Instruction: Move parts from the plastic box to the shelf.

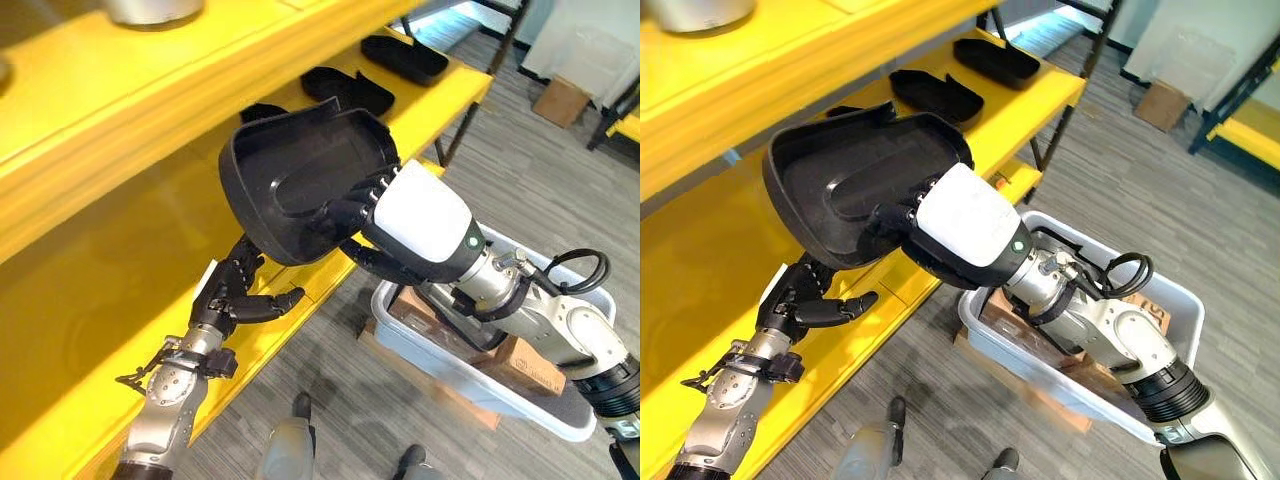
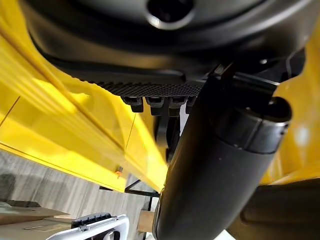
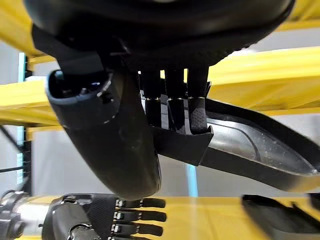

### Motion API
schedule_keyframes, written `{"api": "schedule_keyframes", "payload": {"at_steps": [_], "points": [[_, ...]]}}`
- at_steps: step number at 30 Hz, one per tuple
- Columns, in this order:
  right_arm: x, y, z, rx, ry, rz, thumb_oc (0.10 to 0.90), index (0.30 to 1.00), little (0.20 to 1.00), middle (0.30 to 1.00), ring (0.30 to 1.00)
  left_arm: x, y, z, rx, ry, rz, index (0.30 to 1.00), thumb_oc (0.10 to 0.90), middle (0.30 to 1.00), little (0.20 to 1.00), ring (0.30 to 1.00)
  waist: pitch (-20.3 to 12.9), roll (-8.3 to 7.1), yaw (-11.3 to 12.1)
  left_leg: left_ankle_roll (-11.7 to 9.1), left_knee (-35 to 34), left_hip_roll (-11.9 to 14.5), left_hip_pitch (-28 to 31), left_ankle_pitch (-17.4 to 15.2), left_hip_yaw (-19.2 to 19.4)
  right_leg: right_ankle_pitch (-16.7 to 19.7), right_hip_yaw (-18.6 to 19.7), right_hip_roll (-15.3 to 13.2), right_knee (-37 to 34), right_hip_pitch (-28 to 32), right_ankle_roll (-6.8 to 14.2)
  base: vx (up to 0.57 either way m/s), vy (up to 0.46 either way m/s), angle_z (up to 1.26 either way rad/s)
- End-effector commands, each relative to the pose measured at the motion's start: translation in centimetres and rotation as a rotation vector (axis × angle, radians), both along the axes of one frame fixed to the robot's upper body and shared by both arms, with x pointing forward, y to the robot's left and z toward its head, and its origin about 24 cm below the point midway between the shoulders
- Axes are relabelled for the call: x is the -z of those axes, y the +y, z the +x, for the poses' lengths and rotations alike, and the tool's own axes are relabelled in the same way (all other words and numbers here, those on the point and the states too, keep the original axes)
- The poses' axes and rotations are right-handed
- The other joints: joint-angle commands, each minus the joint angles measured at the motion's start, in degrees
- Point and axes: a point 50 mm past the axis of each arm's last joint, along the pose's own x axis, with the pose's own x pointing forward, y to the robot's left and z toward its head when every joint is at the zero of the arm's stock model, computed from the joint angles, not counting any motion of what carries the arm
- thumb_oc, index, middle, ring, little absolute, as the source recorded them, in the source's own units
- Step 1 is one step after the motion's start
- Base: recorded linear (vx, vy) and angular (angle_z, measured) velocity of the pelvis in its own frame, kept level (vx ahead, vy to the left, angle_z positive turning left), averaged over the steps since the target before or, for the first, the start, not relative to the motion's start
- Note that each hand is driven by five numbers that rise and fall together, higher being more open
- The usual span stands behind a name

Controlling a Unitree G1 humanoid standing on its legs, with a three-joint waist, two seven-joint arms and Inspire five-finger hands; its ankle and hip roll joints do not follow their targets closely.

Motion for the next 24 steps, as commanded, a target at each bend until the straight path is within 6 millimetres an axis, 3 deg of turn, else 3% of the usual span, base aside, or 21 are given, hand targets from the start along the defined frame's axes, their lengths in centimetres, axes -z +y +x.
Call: {"api": "schedule_keyframes", "payload": {"at_steps": [1,3,4,5,8,10,11,13,14,16,20,24], "points": [[-2.8,1.0,-1.6,-0.113,-0.146,0.103,0.4,0.3,0.3,0.3,0.3,-4.3,-1.6,0.0,0.125,-0.216,0.02,1.0,0.9,1.0,1.0,1.0,-6.02,1.21,-0.02,0.75,-9.99,-0.59,10.36,-4.16,0.37,9.83,6.74,1.03,-8.84,-2.11,5.06,-0.01,0.162,0.46],[-2.6,1.2,-1.5,-0.1,-0.136,0.075,0.4,0.3,0.3,0.3,0.3,-4.2,-2.3,0.3,0.163,-0.201,0.013,1.0,0.9,1.0,1.0,1.0,-6.48,1.03,-0.67,1.51,-10.19,-1.21,9.87,-4.37,-2.41,8.67,11.59,2.07,-7.23,-3.04,4.35,0.03,0.15,0.62],[-2.2,1.0,-1.5,-0.061,-0.132,0.053,0.4,0.3,0.3,0.3,0.3,-3.9,-3.1,0.6,0.229,-0.189,0.017,1.0,0.9,1.0,1.0,1.0,-7.01,0.63,-1.89,2.58,-10.21,-2.31,9.19,-4.48,-5.33,6.23,17.56,4.93,-4.87,-3.97,3.5,0.11,0.126,1.06],[-1.9,0.9,-1.6,-0.059,-0.115,0.029,0.4,0.3,0.3,0.3,0.3,-3.7,-3.5,0.7,0.255,-0.18,0.015,1.0,0.9,1.0,1.0,1.0,-7.16,0.34,-2.6,3.21,-10.09,-3.07,9.28,-4.8,-7.11,4.83,19.91,7.03,-2.78,-4.65,3.19,0.11,0.14,1.43],[-1.4,0.6,-2.4,-0.13,-0.073,-0.041,0.4,0.3,0.3,0.3,0.3,-3.4,-3.3,0.2,0.23,-0.167,-0.004,1.0,0.9,1.0,1.0,1.0,-7.08,-0.25,-2.47,4.46,-10.82,-4.14,9.68,-4.53,-8.56,2.76,19.29,9.13,4.37,-6.61,2.04,0.03,0.166,1.2],[-1.3,0.6,-2.7,-0.139,-0.059,-0.075,0.4,0.3,0.3,0.3,0.3,-3.3,-3.3,0.1,0.235,-0.162,-0.011,1.0,0.9,1.0,1.0,1.0,-6.95,-0.47,-2.77,4.99,-10.77,-4.78,9.77,-4.65,-9.37,2.16,20.66,10.1,5.41,-7.13,1.72,0.07,0.041,0.45],[-1.1,0.3,-3.1,-0.142,-0.019,-0.129,0.4,0.3,0.3,0.3,0.3,-3.2,-3.5,-0.1,0.263,-0.15,-0.023,1.0,0.9,1.0,1.0,1.0,-6.92,-1.01,-3.29,5.38,-10.79,-5.82,10.12,-4.92,-11.49,1.56,23.62,11.55,3.87,-7.04,1.56,0.14,-0.088,0.55],[-0.9,0.2,-3.0,-0.145,-0.005,-0.177,0.4,0.3,0.3,0.3,0.3,-3.3,-3.4,-0.2,0.279,-0.138,-0.011,1.0,0.9,1.0,1.0,1.0,-6.63,-1.96,-2.91,5.05,-10.47,-6.08,10.34,-5.61,-12.99,3.63,25.27,10.6,-0.29,-6.73,2.02,0.22,-0.353,0.93],[-1.1,0.7,-2.1,-0.127,-0.013,-0.184,0.4,0.3,0.3,0.3,0.3,-3.1,-3.1,-0.3,0.306,-0.12,0.024,1.0,0.9,1.0,1.0,1.0,-5.76,-4.09,-2.12,3.86,-10.01,-4.94,11.12,-6.97,-14.6,9.49,28.14,9.1,-6.61,-7.71,3.7,0.23,-0.534,0.82],[-1.7,1.0,-1.9,-0.129,-0.025,-0.175,0.4,0.3,0.3,0.3,0.3,-2.8,-2.9,-0.7,0.308,-0.108,0.038,1.0,0.9,1.0,1.0,1.0,-5.01,-5.26,-1.66,2.89,-9.88,-3.71,11.75,-6.99,-15.45,11.35,28.39,9.12,-7.65,-8.97,4.0,0.17,-0.516,0.4],[-2.5,0.8,-2.1,-0.117,-0.042,-0.17,0.4,0.3,0.3,0.3,0.3,-2.5,-3.0,-1.2,0.329,-0.109,0.056,1.0,0.9,1.0,1.0,1.0,-5.13,-6.44,-1.5,2.11,-11.2,-2.52,11.3,-6.03,-17.66,8.84,30.65,11.6,-8.8,-7.22,4.49,0.07,-0.327,0.53],[-2.6,0.7,-2.2,-0.125,-0.021,-0.22,0.4,0.3,0.3,0.3,0.3,-2.7,-2.8,-1.3,0.318,-0.105,0.015,1.0,0.9,1.0,1.0,1.0,-4.69,-5.71,-1.15,-0.16,-12.9,-0.26,12.27,-3.72,-18.43,3.8,26.83,12.49,-6.3,-5.03,3.32,0.09,-0.25,1.1]]}}
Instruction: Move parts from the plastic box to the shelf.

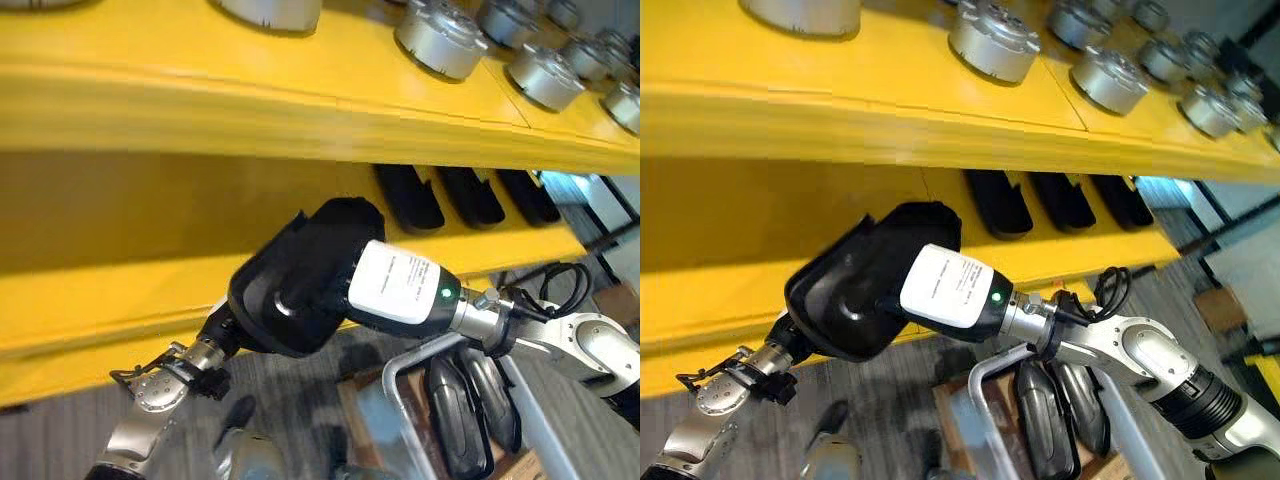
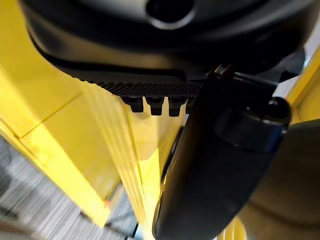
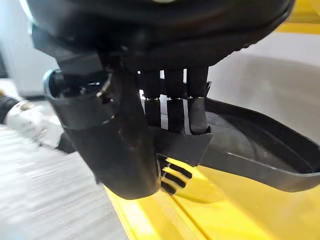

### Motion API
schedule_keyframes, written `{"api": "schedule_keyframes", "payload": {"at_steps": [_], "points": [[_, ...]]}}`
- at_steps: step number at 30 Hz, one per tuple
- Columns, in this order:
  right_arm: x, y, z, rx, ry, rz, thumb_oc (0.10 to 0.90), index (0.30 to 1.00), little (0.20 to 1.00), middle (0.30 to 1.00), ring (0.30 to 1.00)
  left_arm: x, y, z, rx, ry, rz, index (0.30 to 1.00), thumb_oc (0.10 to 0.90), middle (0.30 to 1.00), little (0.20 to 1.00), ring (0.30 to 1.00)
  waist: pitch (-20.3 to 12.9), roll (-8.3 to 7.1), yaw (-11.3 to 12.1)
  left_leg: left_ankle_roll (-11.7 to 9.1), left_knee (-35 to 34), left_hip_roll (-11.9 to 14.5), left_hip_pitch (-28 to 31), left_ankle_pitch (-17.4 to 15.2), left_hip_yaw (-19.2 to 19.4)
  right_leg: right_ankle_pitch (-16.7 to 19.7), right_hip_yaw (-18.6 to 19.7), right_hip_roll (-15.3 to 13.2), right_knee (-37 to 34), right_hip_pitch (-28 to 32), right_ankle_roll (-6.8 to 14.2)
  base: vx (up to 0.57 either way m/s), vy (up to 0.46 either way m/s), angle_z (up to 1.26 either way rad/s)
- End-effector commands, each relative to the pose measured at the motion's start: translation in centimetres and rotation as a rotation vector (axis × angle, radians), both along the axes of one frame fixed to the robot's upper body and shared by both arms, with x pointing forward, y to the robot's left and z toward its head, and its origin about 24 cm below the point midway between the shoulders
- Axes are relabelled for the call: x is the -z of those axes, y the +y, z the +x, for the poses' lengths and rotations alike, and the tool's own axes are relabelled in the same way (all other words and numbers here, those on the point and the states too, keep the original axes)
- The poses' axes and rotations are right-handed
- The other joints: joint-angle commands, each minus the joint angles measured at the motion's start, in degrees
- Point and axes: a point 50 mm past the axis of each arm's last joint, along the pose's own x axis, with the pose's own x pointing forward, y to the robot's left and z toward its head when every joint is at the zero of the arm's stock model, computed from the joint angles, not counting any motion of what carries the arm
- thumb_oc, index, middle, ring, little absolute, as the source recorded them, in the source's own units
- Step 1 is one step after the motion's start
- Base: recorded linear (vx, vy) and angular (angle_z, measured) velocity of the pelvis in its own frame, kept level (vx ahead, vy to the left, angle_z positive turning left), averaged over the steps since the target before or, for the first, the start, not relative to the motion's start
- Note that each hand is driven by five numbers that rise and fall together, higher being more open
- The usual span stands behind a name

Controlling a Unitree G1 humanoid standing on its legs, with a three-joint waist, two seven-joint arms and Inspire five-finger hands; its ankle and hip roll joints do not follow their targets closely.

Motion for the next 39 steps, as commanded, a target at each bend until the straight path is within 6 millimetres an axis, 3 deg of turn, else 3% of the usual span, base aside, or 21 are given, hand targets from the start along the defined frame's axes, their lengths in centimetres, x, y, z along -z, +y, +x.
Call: {"api": "schedule_keyframes", "payload": {"at_steps": [1,7,10,13,18,22,28,30,33,36,38,39], "points": [[-4.7,0.5,-1.2,-0.122,-0.11,0.066,0.4,0.3,0.3,0.3,0.3,-4.5,-1.8,-0.1,0.11,-0.233,-0.13,1.0,0.9,1.0,1.0,1.0,-4.16,3.07,-0.12,-0.89,-4.24,-1.95,10.77,-5.7,10.43,-0.75,-3.42,-5.26,5.08,-2.1,3.78,0.14,-0.251,0.47],[-5.8,0.9,-1.9,-0.195,-0.13,-0.011,0.4,0.3,0.3,0.3,0.3,-4.1,-1.6,-0.7,0.049,-0.227,-0.182,1.0,0.9,1.0,1.0,1.0,-4.13,5.08,0.76,-4.12,-6.13,3.02,11.63,-1.5,12.37,-4.84,-8.63,-4.85,6.93,0.67,1.08,0.05,-0.124,0.31],[-5.9,0.6,-1.7,-0.171,-0.145,-0.046,0.4,0.3,0.3,0.3,0.3,-3.6,-2.1,-0.3,0.079,-0.213,-0.204,1.0,0.9,1.0,1.0,1.0,-3.77,6.42,-0.3,-4.68,-3.92,5.14,9.37,0.46,17.46,-6.74,-12.52,-4.59,9.62,0.72,-0.42,-0.02,-0.069,0.28],[-5.2,-0.3,-1.1,-0.115,-0.167,-0.082,0.4,0.3,0.3,0.3,0.3,-3.4,-3.3,0.6,0.153,-0.21,-0.221,1.0,0.9,1.0,1.0,1.0,-3.25,7.26,-2.19,-3.69,0.55,2.84,7.59,-1.71,22.41,-7.51,-14.81,-5.32,11.35,0.57,-0.38,-0.05,0.066,0.9],[-4.7,-0.6,-1.2,-0.104,-0.181,-0.07,0.4,0.3,0.3,0.3,0.3,-3.1,-3.9,1.0,0.152,-0.189,-0.211,1.0,0.9,1.0,1.0,1.0,-3.44,8.11,-2.9,-2.76,-0.19,0.49,7.76,-1.86,22.72,-6.68,-15.6,-6.43,11.67,0.36,0.59,0.08,0.194,1.01],[-4.5,-0.5,-0.7,-0.074,-0.198,-0.067,0.4,0.3,0.3,0.3,0.3,-3.1,-4.3,1.3,0.165,-0.176,-0.211,1.0,0.9,1.0,1.0,1.0,-4.47,8.12,-3.57,-1.69,-0.21,-0.72,8.54,-3.16,27.16,-6.59,-17.22,-7.75,11.71,0.7,1.54,0.11,0.209,0.45],[-3.9,-0.3,0.4,-0.048,-0.19,-0.057,0.4,0.3,0.3,0.3,0.3,-3.3,-4.0,1.5,0.166,-0.163,-0.17,1.0,0.9,1.0,1.0,1.0,-3.98,7.18,-1.88,0.94,3.12,-3.64,8.24,-6.2,26.64,-5.92,-16.23,-10.16,12.63,2.29,3.41,0.14,0.209,0.21],[-3.6,-0.4,1.1,0.001,-0.179,-0.039,0.4,0.3,0.3,0.3,0.3,-3.6,-4.1,1.6,0.181,-0.173,-0.161,1.0,0.9,1.0,1.0,1.0,-3.27,7.17,-1.38,2.82,5.83,-4.75,6.9,-7.62,25.97,-6.99,-15.78,-11.11,17.83,1.14,3.12,0.08,0.144,0.07],[-3.5,-0.6,1.8,0.049,-0.176,-0.035,0.4,0.3,0.3,0.3,0.3,-3.8,-4.6,1.7,0.219,-0.179,-0.153,1.0,0.9,1.0,1.0,1.0,-1.78,7.61,-1.73,4.74,7.84,-5.9,6.55,-9.29,24.16,-5.6,-12.49,-11.6,26.57,-3.4,2.62,0.06,0.05,0.15],[-3.8,-1.4,2.8,0.109,-0.204,-0.027,0.4,0.3,0.3,0.3,0.3,-4.6,-4.6,1.8,0.269,-0.205,-0.139,1.0,0.9,1.0,1.0,1.0,-0.28,6.61,-1.84,4.02,9.52,-5.69,4.09,-10.2,23.31,-2.54,-8.1,-12.05,21.42,-6.01,3.26,-0.05,-0.278,0.39],[-4.2,-2.4,3.9,0.198,-0.227,0.001,0.4,0.3,0.3,0.3,0.3,-5.2,-4.9,1.9,0.33,-0.233,-0.115,1.0,0.9,1.0,1.0,1.0,1.13,4.95,-2.48,2.85,11.39,-4.51,1.01,-11.06,21.47,3.02,-2.42,-12.24,15.45,-7.67,5.43,-0.06,-0.535,0.55],[-4.3,-2.6,4.0,0.213,-0.225,0.003,0.4,0.3,0.3,0.3,0.3,-5.2,-4.9,1.9,0.335,-0.233,-0.111,1.0,0.9,1.0,1.0,1.0,1.21,4.68,-2.65,2.67,11.75,-4.16,0.7,-11.23,21.14,3.29,-1.58,-12.02,15.03,-7.84,5.69,0.01,-0.51,0.54]]}}
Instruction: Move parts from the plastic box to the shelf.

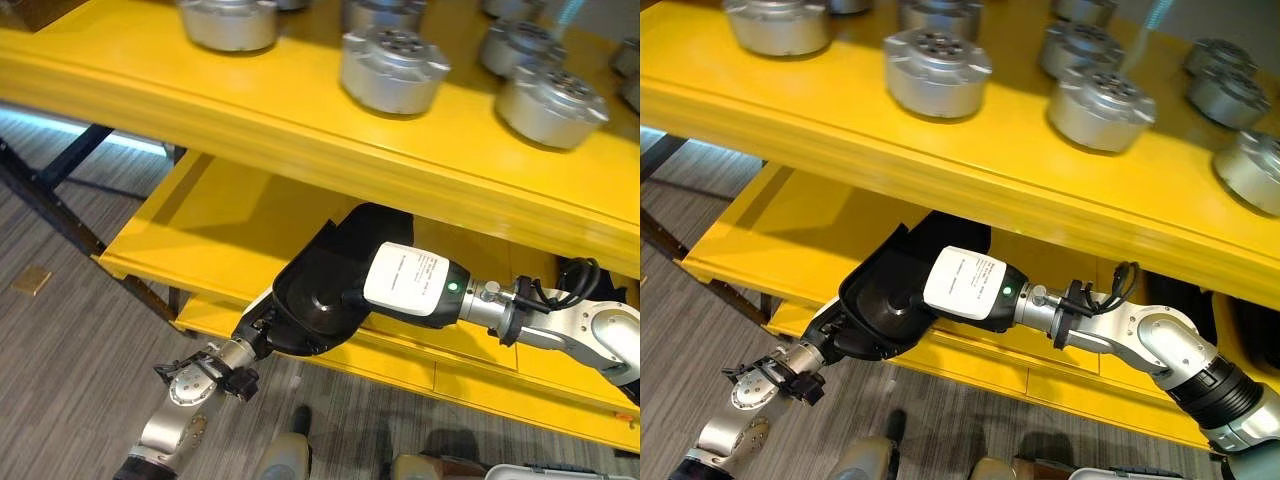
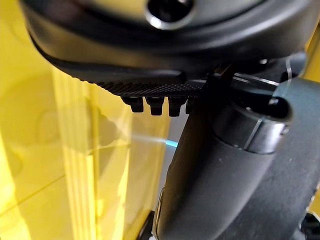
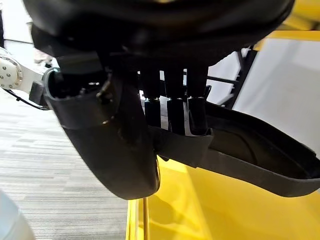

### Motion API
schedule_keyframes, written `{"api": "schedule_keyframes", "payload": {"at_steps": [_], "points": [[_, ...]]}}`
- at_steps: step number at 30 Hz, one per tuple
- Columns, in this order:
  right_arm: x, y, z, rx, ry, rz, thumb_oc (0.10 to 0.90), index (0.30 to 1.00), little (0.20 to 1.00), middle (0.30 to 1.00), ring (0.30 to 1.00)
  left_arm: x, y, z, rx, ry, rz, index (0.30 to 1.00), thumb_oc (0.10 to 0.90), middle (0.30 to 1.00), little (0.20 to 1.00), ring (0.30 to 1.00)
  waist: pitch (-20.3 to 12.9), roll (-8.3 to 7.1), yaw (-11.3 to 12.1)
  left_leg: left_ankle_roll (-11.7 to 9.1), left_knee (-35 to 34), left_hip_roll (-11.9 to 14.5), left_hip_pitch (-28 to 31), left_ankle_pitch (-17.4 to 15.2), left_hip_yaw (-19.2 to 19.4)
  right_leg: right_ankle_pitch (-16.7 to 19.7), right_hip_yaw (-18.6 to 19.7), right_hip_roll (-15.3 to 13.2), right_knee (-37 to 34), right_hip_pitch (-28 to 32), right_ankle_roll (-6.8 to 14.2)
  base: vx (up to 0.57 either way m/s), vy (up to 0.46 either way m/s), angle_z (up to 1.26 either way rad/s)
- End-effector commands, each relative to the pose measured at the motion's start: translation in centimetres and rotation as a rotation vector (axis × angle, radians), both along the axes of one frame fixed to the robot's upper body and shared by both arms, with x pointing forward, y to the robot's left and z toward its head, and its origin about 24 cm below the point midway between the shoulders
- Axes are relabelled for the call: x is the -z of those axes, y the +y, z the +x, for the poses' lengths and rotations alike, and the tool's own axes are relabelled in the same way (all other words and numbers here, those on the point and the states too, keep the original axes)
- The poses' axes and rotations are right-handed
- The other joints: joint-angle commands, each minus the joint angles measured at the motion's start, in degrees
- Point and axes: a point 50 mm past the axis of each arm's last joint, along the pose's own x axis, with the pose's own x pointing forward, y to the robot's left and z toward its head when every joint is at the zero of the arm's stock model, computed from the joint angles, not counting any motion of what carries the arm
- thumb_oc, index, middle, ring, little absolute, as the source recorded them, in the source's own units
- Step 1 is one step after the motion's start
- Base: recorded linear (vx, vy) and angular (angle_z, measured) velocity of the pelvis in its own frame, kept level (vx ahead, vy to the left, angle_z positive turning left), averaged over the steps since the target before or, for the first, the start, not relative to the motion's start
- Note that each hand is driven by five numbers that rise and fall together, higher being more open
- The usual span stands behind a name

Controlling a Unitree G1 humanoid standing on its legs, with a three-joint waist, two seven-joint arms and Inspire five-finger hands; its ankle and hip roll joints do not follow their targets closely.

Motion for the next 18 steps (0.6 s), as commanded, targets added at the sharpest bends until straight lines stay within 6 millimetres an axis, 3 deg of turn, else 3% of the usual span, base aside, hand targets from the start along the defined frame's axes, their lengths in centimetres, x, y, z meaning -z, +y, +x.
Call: {"api": "schedule_keyframes", "payload": {"at_steps": [1,5,11,18], "points": [[-4.8,-1.1,2.4,0.086,-0.182,0.198,0.4,0.3,0.3,0.3,0.3,-4.6,-1.9,0.1,0.168,-0.25,-0.033,1.0,0.9,1.0,1.0,1.0,-0.75,-2.92,0.96,-2.03,6.4,6.11,0.81,-11.67,6.69,14.29,5.41,-0.49,-10.32,-0.91,4.87,0.0,-0.39,0.66],[-5.3,-3.7,2.7,0.185,-0.205,0.2,0.4,0.3,0.3,0.3,0.3,-5.0,-1.9,0.3,0.179,-0.251,-0.015,1.0,0.9,1.0,1.0,1.0,0.52,-5.29,1.09,-4.23,8.53,9.34,-2.81,-10.79,6.51,11.95,2.36,1.31,-12.15,-0.3,5.72,-0.03,-0.426,0.39],[-6.2,-5.4,2.7,0.234,-0.229,0.098,0.4,0.3,0.3,0.3,0.3,-4.9,-1.8,0.1,0.197,-0.238,-0.029,1.0,0.9,1.0,1.0,1.0,1.96,-5.35,0.6,-6.77,5.41,12.07,-3.48,-7.44,6.8,9.61,1.26,3.28,-11.65,-1.04,4.54,-0.02,-0.2,0.22],[-8.7,-7.6,3.9,0.378,-0.274,0.036,0.4,0.3,0.3,0.3,0.3,-5.3,-1.7,0.1,0.206,-0.25,-0.047,1.0,0.9,1.0,1.0,1.0,4.4,-4.69,0.07,-8.76,4.74,15.25,-6.64,-4.25,5.9,6.11,0.39,5.39,-6.85,-5.54,1.52,-0.07,-0.108,-0.07]]}}
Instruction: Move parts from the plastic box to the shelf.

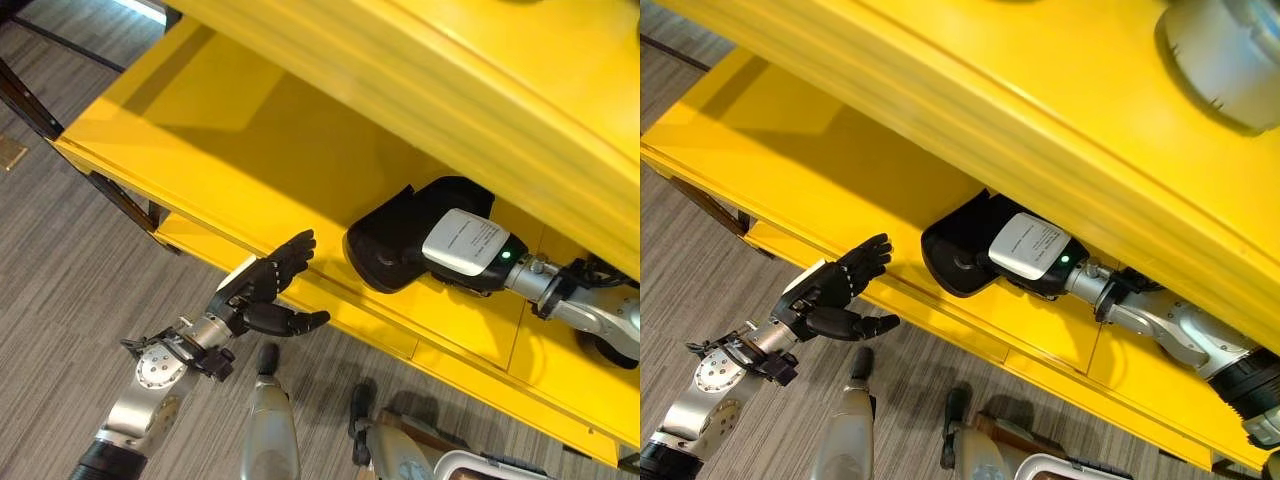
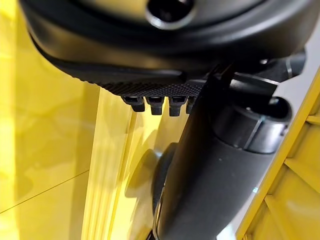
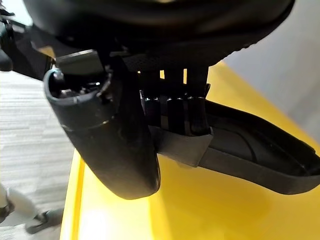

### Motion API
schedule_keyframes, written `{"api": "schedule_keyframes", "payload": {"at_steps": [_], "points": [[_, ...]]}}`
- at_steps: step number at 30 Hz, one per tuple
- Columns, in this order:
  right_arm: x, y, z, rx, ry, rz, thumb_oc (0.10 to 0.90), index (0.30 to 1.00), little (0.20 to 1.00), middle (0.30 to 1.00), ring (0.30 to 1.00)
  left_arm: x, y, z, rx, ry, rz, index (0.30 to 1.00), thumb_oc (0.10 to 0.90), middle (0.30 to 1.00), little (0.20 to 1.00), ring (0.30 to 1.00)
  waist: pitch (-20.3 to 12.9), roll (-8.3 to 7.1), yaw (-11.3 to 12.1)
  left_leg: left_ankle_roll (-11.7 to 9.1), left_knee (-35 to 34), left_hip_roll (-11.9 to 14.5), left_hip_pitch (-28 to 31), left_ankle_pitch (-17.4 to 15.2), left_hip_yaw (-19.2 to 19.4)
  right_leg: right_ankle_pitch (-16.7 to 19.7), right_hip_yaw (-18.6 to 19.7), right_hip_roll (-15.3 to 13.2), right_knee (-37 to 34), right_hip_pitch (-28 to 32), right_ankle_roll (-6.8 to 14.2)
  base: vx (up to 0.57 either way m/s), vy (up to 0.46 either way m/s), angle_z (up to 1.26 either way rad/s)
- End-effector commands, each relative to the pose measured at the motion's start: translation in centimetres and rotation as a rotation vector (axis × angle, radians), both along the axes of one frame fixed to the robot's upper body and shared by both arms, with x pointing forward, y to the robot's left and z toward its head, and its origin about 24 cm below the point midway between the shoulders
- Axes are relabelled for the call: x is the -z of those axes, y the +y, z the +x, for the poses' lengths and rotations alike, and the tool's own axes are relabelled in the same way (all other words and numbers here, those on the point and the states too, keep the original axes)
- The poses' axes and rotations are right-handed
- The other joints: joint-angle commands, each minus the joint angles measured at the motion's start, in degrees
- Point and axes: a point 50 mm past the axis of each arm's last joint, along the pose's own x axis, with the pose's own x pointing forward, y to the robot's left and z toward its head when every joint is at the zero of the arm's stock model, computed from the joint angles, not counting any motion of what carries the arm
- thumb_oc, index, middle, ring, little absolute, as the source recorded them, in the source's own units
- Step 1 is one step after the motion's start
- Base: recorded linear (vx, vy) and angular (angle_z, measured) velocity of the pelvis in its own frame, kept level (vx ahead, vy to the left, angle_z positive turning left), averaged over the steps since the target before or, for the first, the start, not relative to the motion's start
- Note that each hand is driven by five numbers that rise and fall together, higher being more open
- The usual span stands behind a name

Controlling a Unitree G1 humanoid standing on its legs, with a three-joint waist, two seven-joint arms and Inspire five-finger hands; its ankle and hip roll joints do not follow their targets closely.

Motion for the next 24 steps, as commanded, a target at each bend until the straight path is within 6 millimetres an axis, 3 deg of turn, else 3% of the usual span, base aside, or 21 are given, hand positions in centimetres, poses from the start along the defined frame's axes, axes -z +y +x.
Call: {"api": "schedule_keyframes", "payload": {"at_steps": [1,6,14,24], "points": [[-9.0,-0.5,0.9,0.022,-0.308,0.036,0.4,0.3,0.3,0.3,0.3,-1.6,-3.6,-0.5,0.199,-0.081,-0.059,1.0,0.9,1.0,1.0,1.0,-2.96,-1.13,-0.78,-3.14,2.45,6.8,3.33,-5.65,2.88,-3.0,-0.1,-0.82,6.89,-3.01,-0.01,-0.1,-0.079,-0.07],[-10.5,-2.3,1.4,0.114,-0.357,0.034,0.4,0.3,0.3,0.3,0.3,-2.2,-3.7,-0.3,0.205,-0.091,-0.054,1.0,0.9,1.0,1.0,1.0,-1.19,-0.89,-1.26,-3.41,5.15,8.29,0.14,-5.57,1.72,-4.84,-0.41,0.08,12.0,-7.04,-1.49,-0.1,-0.1,0.0],[-11.0,-2.9,1.3,0.152,-0.373,-0.084,0.4,0.3,0.3,0.3,0.3,-2.7,-3.9,0.0,0.236,-0.103,-0.028,1.0,0.9,1.0,1.0,1.0,0.39,-0.96,-1.22,-3.23,7.93,8.64,-3.71,-5.77,0.7,-6.27,-0.62,0.51,16.36,-10.6,-2.33,-0.08,-0.088,0.0],[-14.2,-4.7,2.4,0.296,-0.485,-0.133,0.4,0.3,0.3,0.3,0.3,-3.4,-2.8,-0.4,0.273,-0.103,0.061,1.0,0.9,1.0,1.0,1.0,2.62,-2.46,1.46,-3.48,10.87,9.96,-9.3,-5.56,-1.48,-7.84,-2.5,1.77,20.9,-14.42,-3.34,-0.07,-0.157,0.02]]}}
